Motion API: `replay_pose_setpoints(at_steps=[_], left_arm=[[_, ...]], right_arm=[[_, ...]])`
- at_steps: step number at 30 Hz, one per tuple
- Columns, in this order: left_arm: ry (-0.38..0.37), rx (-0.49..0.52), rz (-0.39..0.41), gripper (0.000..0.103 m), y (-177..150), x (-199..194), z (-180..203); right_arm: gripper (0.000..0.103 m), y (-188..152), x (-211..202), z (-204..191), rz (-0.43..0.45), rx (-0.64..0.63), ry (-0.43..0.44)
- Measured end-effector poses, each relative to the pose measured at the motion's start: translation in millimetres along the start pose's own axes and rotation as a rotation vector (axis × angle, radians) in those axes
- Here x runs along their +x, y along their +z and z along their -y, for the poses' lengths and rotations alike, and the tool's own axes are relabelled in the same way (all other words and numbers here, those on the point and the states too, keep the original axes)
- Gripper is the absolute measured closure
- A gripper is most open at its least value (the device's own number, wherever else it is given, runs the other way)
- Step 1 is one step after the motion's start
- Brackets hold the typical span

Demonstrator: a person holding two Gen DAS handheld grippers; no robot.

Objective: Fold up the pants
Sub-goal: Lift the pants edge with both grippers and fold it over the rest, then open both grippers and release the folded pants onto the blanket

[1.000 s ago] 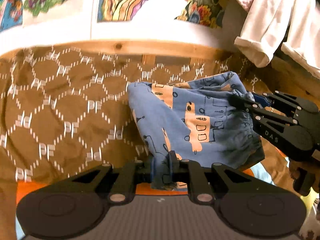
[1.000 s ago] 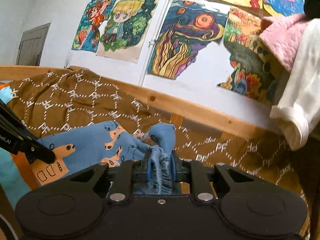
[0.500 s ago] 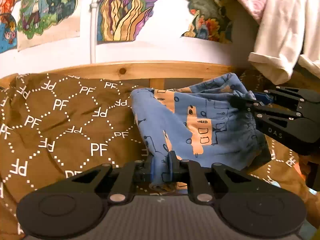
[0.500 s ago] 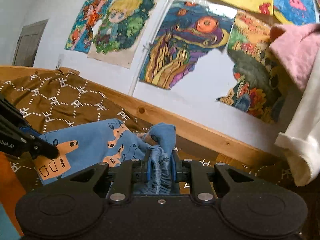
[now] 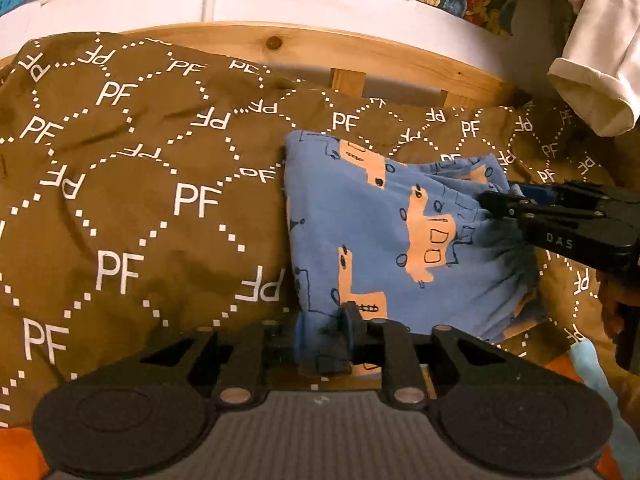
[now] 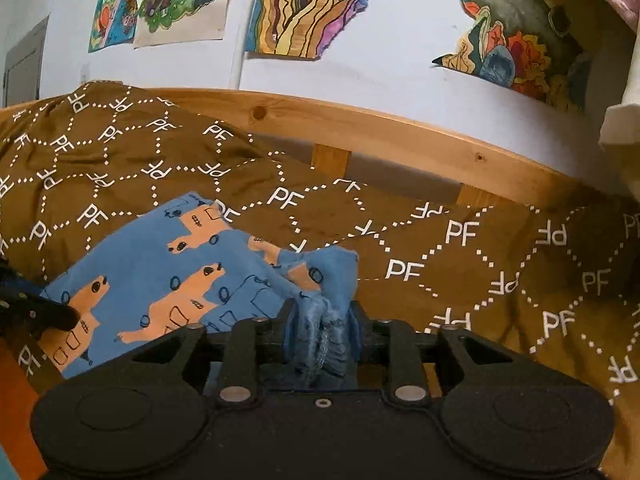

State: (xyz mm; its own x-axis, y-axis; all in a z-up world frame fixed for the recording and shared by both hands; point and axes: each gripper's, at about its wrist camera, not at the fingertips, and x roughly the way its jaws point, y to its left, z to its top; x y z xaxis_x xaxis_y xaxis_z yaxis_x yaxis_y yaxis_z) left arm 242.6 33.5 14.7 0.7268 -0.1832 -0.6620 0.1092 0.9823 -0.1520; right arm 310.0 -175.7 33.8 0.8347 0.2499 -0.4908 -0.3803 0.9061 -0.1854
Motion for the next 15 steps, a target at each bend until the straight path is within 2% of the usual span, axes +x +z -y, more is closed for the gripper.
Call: replay_pose_setpoints(at_steps=[2, 4, 5, 7, 8, 10, 11, 14, 15], left_arm=[[0.004, -0.006, 0.001, 0.073, -1, -1, -1], [0.011, -0.008, -0.002, 0.067, 0, -2, -1], [0.017, -0.008, -0.003, 0.064, 0, -2, 0], [0.037, -0.016, -0.004, 0.048, 0, -4, -1], [0.041, -0.021, 0.002, 0.045, 0, -5, -1], [0.045, -0.024, 0.016, 0.040, -1, -9, -2], [0.049, -0.024, 0.019, 0.038, 0, -11, -2], [0.061, -0.027, 0.034, 0.027, 0, -16, -1], [0.061, -0.030, 0.044, 0.021, 0, -19, -1]], right_arm=[[0.060, 0, -2, 1, 0.003, -0.012, -0.017], [0.043, -2, -5, 3, 0.005, -0.004, -0.035], [0.040, -3, -7, 4, 0.006, 0.002, -0.046], [0.036, -7, -8, 9, 0.007, 0.021, -0.059], [0.034, -8, -10, 11, 0.010, 0.031, -0.061], [0.023, -10, -15, 12, 0.022, 0.046, -0.081], [0.022, -10, -17, 13, 0.029, 0.049, -0.095], [0.016, -11, -21, 15, 0.037, 0.063, -0.125], [0.010, -12, -23, 17, 0.039, 0.076, -0.137]])
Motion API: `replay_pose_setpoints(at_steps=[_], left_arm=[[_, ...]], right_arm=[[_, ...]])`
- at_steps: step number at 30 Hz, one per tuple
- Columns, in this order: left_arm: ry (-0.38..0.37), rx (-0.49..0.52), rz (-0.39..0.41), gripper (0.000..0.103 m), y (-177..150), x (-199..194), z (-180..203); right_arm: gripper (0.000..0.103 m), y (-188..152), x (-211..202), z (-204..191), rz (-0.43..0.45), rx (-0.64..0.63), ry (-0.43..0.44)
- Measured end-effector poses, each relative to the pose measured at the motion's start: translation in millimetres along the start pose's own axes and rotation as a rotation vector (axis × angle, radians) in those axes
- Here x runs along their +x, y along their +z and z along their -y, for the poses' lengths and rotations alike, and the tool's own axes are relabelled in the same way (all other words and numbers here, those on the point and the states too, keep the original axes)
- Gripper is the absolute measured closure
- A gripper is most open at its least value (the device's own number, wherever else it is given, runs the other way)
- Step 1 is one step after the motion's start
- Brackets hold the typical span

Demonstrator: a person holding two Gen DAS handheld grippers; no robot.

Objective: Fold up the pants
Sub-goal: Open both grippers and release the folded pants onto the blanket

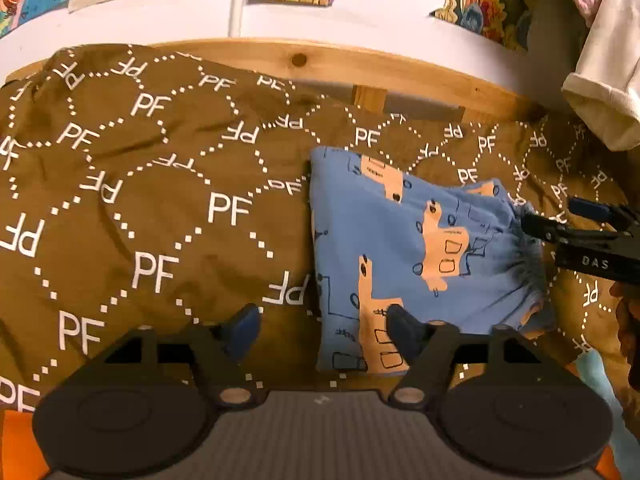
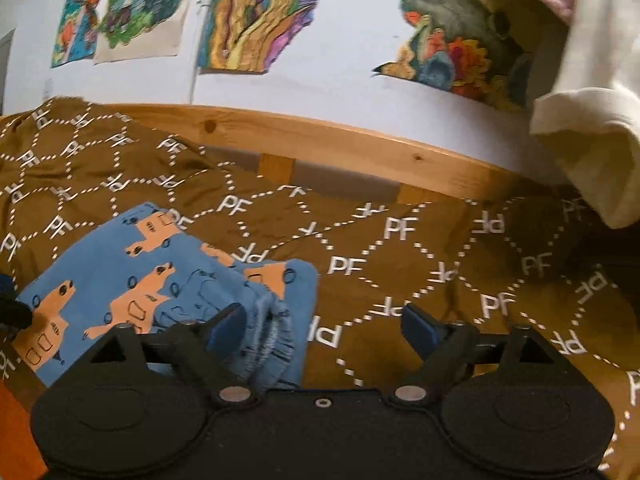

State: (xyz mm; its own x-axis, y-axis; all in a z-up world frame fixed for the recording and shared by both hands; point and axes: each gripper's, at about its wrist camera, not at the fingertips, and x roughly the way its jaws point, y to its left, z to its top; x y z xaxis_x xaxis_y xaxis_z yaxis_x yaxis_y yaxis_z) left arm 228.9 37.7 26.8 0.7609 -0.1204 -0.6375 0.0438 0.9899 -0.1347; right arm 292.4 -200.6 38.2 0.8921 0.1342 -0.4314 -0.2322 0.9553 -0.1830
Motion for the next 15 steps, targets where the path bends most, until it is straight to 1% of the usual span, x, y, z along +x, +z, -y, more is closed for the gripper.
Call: replay_pose_setpoints(at_steps=[1, 3, 5, 7, 12, 15], left_arm=[[0.002, -0.003, 0.009, 0.016, 0, -2, 0], [0.009, -0.006, 0.023, 0.012, -1, -5, 1], [0.011, -0.011, 0.025, 0.008, -2, -5, 1], [0.016, -0.023, 0.032, 0.003, -4, -7, 0], [0.028, -0.033, 0.068, 0.000, -6, -16, 0], [0.036, -0.028, 0.095, 0.000, -9, -25, 3]], right_arm=[[0.005, 0, -2, 2, 0.005, 0.016, -0.008], [0.001, -1, -8, 5, 0.019, 0.047, -0.012], [0.001, -3, -14, 7, 0.029, 0.076, -0.009], [0.001, -5, -18, 9, 0.037, 0.100, -0.007], [0.001, -11, -35, 11, 0.070, 0.169, 0.016], [0.001, -14, -48, 6, 0.085, 0.187, 0.029]])
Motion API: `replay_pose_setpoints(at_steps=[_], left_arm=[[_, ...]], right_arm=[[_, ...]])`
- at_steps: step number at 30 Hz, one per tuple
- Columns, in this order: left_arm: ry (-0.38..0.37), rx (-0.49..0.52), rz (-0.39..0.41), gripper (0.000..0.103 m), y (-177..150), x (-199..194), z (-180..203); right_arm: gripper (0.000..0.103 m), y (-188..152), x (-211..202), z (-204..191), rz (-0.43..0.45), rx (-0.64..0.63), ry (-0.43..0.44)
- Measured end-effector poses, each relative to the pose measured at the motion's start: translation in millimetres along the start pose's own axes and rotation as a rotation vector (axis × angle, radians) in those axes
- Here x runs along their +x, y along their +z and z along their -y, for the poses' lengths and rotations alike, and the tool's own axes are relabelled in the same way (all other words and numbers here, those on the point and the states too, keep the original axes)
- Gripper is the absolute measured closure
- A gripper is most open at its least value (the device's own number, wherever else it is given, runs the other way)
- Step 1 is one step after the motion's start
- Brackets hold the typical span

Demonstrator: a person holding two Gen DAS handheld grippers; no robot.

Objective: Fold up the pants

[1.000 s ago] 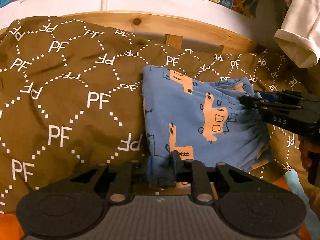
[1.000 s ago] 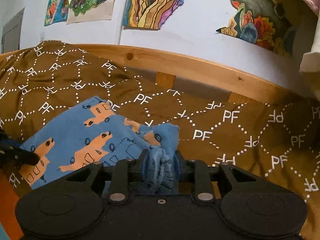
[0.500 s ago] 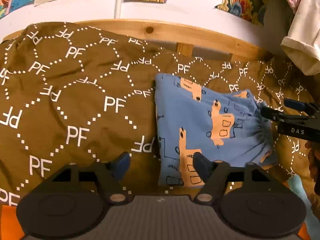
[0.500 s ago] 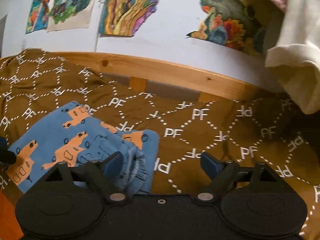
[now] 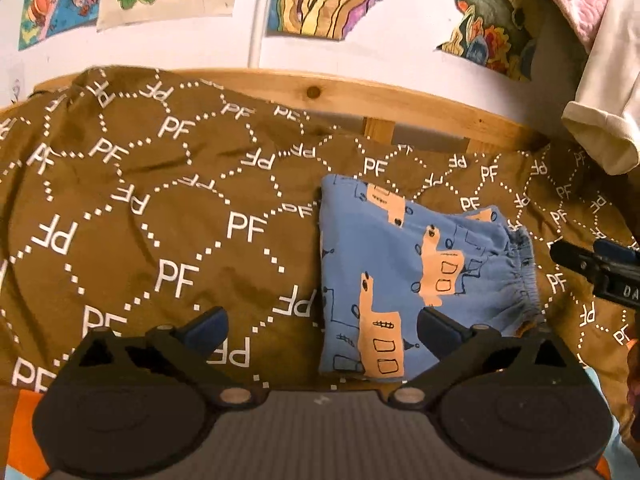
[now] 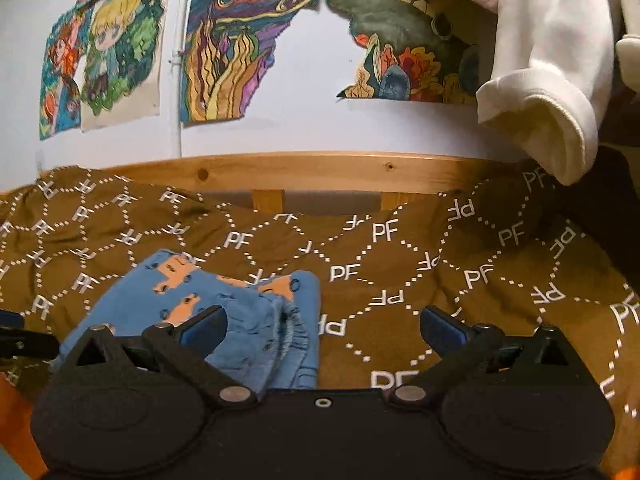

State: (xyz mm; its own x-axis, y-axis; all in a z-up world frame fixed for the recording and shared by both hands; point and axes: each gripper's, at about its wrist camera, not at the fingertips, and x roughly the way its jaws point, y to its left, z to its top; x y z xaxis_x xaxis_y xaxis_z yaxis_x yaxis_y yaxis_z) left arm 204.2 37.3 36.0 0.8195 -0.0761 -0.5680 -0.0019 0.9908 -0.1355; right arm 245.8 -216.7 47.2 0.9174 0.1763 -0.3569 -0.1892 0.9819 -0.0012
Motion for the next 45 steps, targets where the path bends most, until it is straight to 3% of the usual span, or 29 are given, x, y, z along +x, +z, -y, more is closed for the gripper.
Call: replay_pose_setpoints(at_steps=[7, 21, 31, 45], left_arm=[[-0.021, -0.029, 0.032, 0.000, -15, -26, 5], [-0.022, -0.064, 0.073, 0.000, -42, -67, 4], [0.006, -0.003, 0.102, 0.000, -60, -88, 6], [0.038, 0.015, 0.071, 0.000, -79, -87, 4]], right_arm=[[0.001, -9, -31, -14, 0.024, 0.006, 0.031], [0.001, -29, -90, -31, 0.062, 0.022, 0.002], [0.001, -42, -122, -51, 0.072, -0.010, 0.013], [0.001, -64, -125, -61, 0.067, -0.055, 0.047]])
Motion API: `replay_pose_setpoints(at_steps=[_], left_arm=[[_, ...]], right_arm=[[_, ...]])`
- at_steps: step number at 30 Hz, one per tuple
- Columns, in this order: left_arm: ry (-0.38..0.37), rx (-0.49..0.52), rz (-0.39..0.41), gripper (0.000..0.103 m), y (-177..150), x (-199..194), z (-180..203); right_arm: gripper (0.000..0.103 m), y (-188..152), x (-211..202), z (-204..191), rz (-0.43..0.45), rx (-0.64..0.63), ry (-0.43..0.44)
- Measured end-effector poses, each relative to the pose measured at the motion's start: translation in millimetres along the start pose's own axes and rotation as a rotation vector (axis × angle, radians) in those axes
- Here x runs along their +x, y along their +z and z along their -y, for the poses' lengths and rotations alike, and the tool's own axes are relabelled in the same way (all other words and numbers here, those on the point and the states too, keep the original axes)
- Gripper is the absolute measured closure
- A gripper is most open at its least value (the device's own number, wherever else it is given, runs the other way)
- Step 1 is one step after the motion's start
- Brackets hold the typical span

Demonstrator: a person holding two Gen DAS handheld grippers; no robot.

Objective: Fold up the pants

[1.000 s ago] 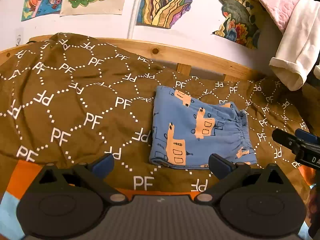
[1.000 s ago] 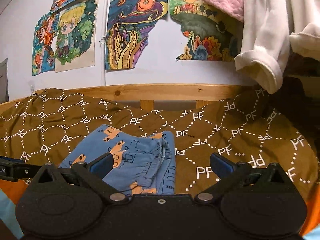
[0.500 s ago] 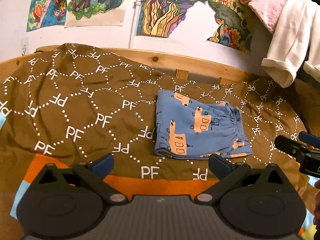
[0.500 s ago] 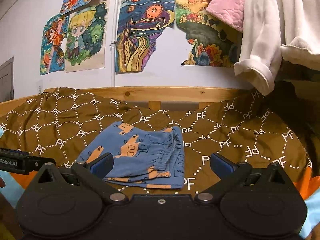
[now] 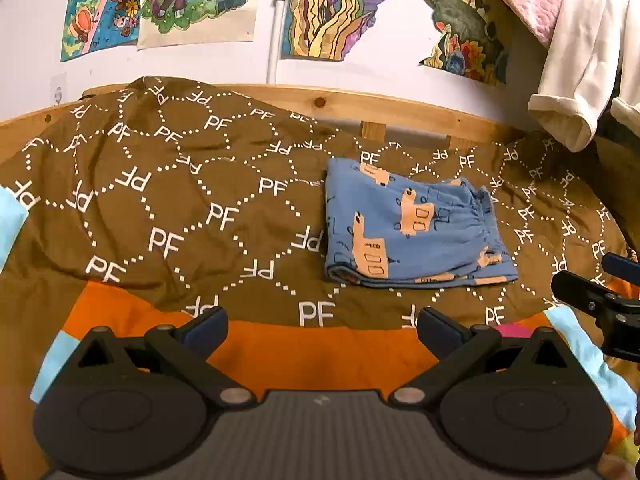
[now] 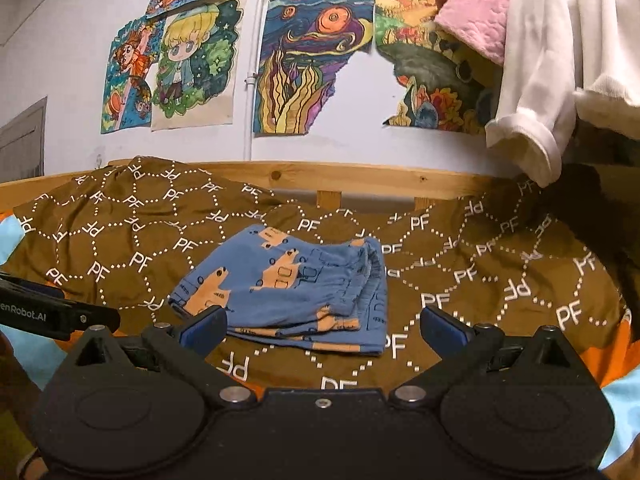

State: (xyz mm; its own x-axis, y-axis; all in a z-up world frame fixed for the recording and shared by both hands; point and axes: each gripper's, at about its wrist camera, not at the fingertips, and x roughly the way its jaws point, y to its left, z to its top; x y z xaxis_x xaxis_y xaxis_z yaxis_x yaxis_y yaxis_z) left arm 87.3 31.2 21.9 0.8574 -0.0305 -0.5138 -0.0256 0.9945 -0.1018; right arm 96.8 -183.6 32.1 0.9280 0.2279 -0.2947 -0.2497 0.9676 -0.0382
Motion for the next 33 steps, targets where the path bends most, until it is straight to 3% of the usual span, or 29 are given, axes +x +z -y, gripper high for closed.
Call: replay_pose_setpoints(at_steps=[9, 33], left_arm=[[0.004, 0.039, -0.002, 0.000, -8.0, -1.5, 4.1], [0.003, 0.044, -0.001, 0.000, -8.3, -4.7, 0.4]], right_arm=[[0.001, -10.6, 5.0, 0.1, -0.040, 0.010, 0.007], [0.001, -9.5, 5.2, 1.1, -0.040, 0.006, -0.004]])
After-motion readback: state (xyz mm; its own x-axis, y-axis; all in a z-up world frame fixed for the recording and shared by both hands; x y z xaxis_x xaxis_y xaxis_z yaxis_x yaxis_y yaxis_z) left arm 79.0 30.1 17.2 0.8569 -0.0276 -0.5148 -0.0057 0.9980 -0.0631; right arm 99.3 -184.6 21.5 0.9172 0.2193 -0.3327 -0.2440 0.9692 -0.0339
